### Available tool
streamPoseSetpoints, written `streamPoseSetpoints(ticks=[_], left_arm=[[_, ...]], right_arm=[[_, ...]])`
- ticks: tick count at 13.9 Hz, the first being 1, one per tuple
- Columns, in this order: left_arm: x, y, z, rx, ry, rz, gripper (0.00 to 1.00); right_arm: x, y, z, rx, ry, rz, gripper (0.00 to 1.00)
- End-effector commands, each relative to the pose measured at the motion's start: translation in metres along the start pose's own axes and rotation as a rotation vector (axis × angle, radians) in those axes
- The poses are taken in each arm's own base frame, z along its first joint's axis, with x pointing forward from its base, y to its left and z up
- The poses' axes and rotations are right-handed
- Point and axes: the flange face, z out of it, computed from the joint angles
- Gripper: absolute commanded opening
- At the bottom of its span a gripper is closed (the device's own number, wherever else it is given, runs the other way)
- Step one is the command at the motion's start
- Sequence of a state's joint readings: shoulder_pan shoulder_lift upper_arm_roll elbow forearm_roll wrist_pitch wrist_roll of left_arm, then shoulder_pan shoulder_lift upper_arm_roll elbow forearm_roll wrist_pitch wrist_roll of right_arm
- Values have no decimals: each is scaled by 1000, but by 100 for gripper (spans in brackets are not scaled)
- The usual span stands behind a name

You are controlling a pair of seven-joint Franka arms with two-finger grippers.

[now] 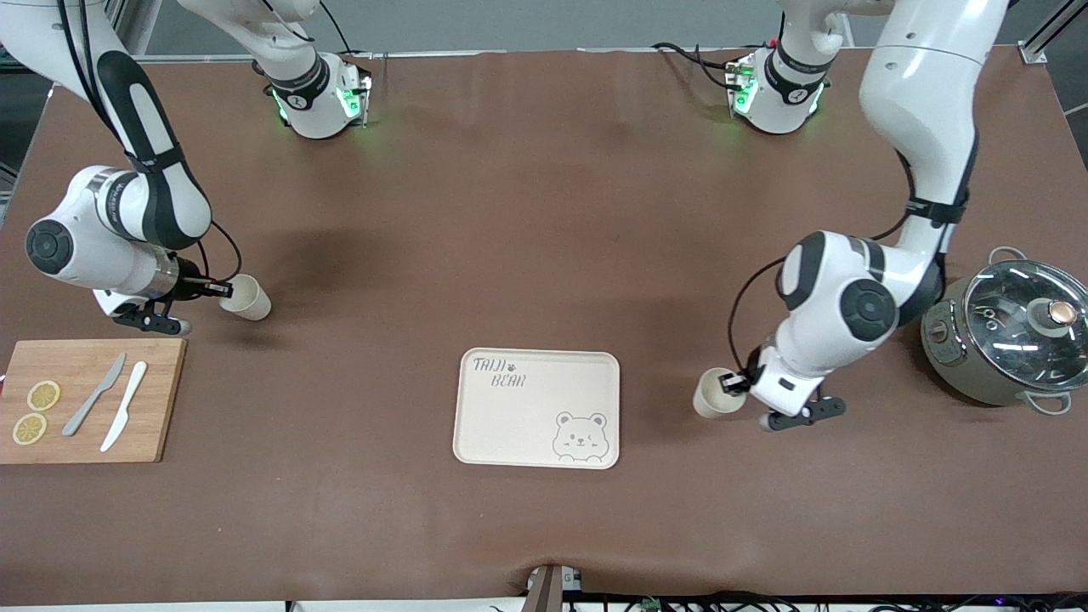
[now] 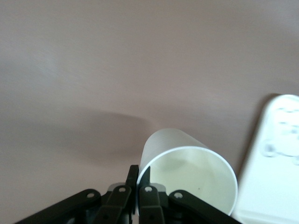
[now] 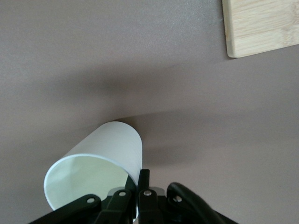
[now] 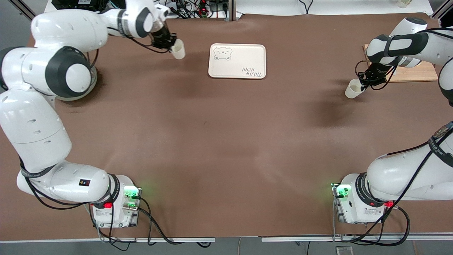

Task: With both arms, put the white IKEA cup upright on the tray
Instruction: 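Carry the cup with the left gripper onto the bear tray, then set the cup upright on the tray while the right gripper lifts its cup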

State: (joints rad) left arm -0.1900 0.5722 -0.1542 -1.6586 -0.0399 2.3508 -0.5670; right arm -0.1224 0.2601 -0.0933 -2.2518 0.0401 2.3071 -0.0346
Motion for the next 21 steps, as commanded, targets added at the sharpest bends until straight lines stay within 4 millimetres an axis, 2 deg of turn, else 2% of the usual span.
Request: streamPoseSetpoints(ticks=[1,2,4,6,9,10,12,13,16,17,21], left_arm=[[-20,51,9,-19,-19,-94,0],[-27,66,16,-22,-22,-121,0],[-27,85,27,-33,-19,-169,0],[-34,110,43,-65,-3,-177,0],[-56,144,51,-102,24,-184,0],[-60,149,53,-112,29,-180,0],[-78,163,55,-110,22,-146,0],[-80,163,61,-101,18,-144,0],[-83,163,66,-97,11,-141,0],[-83,162,70,-91,8,-142,10],[-78,155,73,-86,6,-151,74]], right_arm=[[-8,0,-10,16,21,1,0],[-7,-3,-14,16,27,-2,0],[-4,-10,-30,17,31,-16,0],[6,-25,-62,17,-12,-37,0],[19,-42,-117,15,-60,-63,0],[21,-51,-130,12,-64,-75,0],[22,-79,-151,1,-74,-35,0],[18,-105,-159,-4,-80,0,0],[15,-156,-168,74,-86,91,0],[15,-176,-168,78,-88,117,0],[13,-244,-169,85,-87,233,0]])
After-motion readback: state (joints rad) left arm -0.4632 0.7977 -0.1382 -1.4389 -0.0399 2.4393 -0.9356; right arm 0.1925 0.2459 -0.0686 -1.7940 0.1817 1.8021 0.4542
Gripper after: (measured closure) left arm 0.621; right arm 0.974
